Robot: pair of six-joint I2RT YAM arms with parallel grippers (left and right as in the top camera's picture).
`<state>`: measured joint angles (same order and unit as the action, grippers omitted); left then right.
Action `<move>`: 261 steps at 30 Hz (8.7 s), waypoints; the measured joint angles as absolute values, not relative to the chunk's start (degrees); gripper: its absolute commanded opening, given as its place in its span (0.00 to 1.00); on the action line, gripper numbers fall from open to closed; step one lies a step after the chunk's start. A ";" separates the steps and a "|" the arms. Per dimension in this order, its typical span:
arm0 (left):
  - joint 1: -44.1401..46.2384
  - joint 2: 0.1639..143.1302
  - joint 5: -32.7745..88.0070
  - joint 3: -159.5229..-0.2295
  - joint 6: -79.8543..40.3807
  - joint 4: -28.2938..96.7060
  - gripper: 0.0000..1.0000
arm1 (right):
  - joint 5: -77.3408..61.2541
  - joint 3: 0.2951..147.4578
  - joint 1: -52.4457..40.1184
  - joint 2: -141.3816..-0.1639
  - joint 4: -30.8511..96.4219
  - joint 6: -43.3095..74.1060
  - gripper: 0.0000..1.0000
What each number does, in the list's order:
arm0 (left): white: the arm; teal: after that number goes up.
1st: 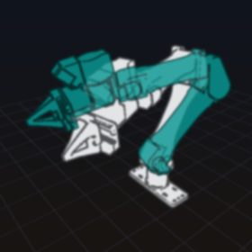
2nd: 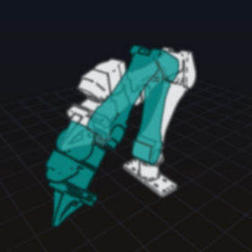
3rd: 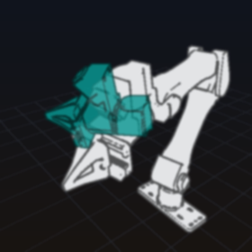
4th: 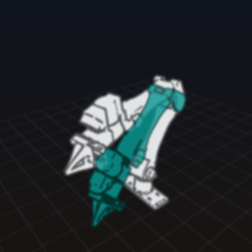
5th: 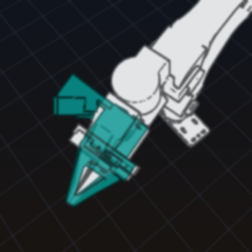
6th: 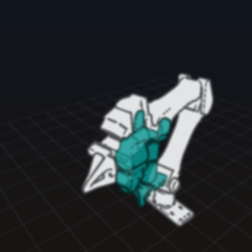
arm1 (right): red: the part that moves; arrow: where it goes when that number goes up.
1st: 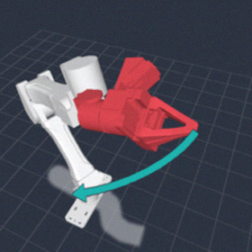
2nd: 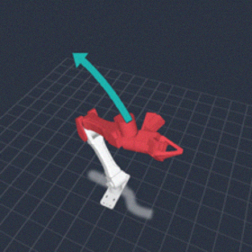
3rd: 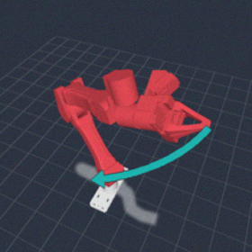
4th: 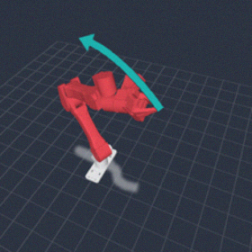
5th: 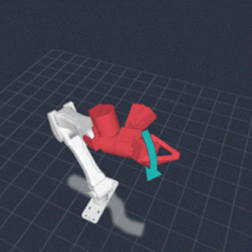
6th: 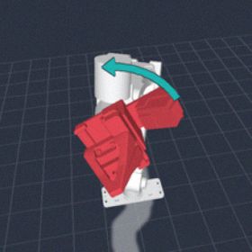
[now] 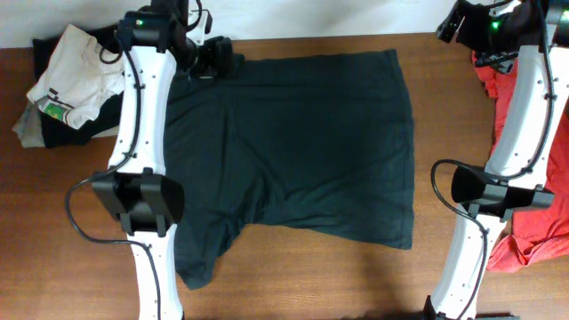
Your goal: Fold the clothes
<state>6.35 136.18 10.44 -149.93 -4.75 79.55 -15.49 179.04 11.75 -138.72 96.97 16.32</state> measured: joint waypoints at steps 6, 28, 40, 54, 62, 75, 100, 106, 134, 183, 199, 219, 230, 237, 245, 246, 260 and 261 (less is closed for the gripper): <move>6.35 127.76 4.29 -149.97 -4.32 91.59 0.99 | -17.65 175.43 8.34 -127.76 96.97 14.44 0.99; 6.35 96.95 0.56 -85.03 -6.68 77.95 0.90 | 2.15 100.16 -4.56 -103.77 83.68 17.96 0.88; 3.14 96.97 0.62 -61.89 -10.15 57.95 0.00 | -3.77 67.77 -4.03 -103.79 55.72 21.43 0.10; -8.82 96.97 6.24 -52.62 -10.20 46.94 0.00 | -9.39 60.51 1.13 -104.36 49.54 23.38 0.04; -8.88 98.76 7.29 -52.75 -10.22 44.51 0.00 | -13.02 59.66 6.11 -104.57 48.64 25.34 0.04; -20.88 101.95 11.49 -56.27 -10.13 45.23 0.00 | -9.56 67.94 16.05 -105.49 50.54 23.35 0.04; -9.78 104.16 12.03 -58.22 -8.69 57.80 0.01 | -19.25 57.54 6.63 -104.77 51.70 22.31 0.04; -15.09 104.16 10.11 -58.22 -12.97 57.76 0.01 | -22.98 55.64 13.63 -104.14 50.04 24.97 0.04; -13.80 91.57 12.10 -73.52 -14.15 78.02 0.97 | -16.93 90.91 8.40 -106.13 67.72 13.98 0.99; -8.14 87.66 12.01 -36.69 -27.46 59.07 0.01 | -6.42 89.03 20.47 -99.20 76.88 23.79 0.99; -8.14 87.66 12.01 -36.62 -27.46 58.19 0.01 | -8.99 45.06 20.95 -84.93 61.25 37.41 0.99; -8.14 87.66 12.03 -36.62 -27.46 57.98 0.01 | -8.08 36.86 20.91 -83.81 46.94 48.47 0.13; -8.14 78.48 11.79 -44.40 -24.99 62.89 0.01 | -8.64 39.81 20.86 -84.40 44.75 48.66 0.04; -8.14 71.88 9.74 -46.02 -24.84 51.33 0.01 | -14.70 43.99 20.84 -84.49 39.24 48.21 0.04; -8.10 72.12 9.21 -46.11 -24.86 30.87 0.01 | -18.48 44.14 15.31 -84.58 25.67 48.23 0.04; -8.10 72.60 9.17 -46.11 -24.86 29.82 0.01 | -18.52 44.16 13.69 -84.60 22.74 48.23 0.04; -7.97 94.54 5.91 -46.19 -24.86 -2.59 0.01 | -3.81 44.36 8.88 -89.49 5.23 48.25 0.04; -7.92 94.83 5.10 -46.19 -24.84 -4.03 0.01 | -3.53 44.36 8.86 -90.56 3.97 48.23 0.04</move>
